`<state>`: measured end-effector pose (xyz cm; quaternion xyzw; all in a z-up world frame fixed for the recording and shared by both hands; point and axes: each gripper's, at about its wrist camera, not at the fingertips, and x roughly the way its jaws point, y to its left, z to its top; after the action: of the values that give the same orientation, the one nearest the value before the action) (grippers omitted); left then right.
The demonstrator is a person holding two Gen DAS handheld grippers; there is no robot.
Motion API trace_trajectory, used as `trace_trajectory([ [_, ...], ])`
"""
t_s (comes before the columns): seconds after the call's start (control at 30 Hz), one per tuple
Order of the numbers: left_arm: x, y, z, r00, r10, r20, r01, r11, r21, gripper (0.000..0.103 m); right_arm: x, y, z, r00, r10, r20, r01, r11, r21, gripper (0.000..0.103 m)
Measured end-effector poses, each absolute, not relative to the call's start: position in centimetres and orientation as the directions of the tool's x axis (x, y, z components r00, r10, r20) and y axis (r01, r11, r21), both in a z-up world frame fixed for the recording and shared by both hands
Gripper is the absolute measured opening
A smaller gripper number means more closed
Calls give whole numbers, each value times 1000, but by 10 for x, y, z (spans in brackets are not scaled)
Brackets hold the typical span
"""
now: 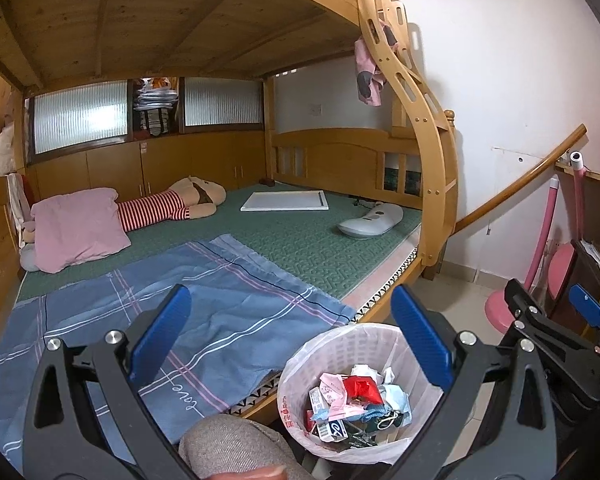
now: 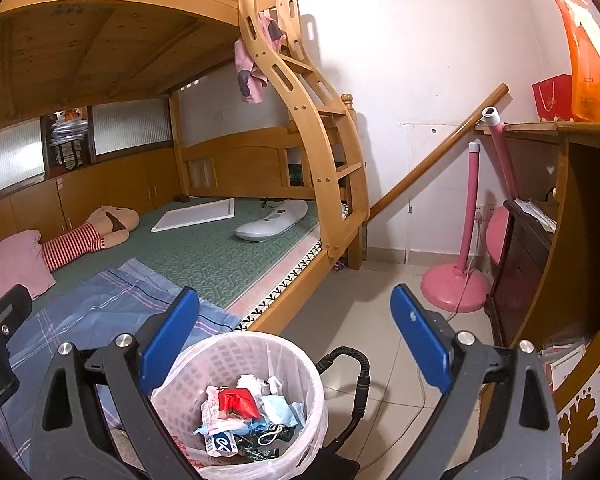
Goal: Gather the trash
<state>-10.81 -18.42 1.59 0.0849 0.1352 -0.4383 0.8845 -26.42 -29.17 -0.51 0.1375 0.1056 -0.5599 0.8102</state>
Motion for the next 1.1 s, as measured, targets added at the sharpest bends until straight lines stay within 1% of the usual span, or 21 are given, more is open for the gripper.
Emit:
trace_trajectory([
  [1.1,-105,-176,20,578,-754,-311,799,601,28,100,-258,-288,-2,360,-878,-316,932,352,85,95],
])
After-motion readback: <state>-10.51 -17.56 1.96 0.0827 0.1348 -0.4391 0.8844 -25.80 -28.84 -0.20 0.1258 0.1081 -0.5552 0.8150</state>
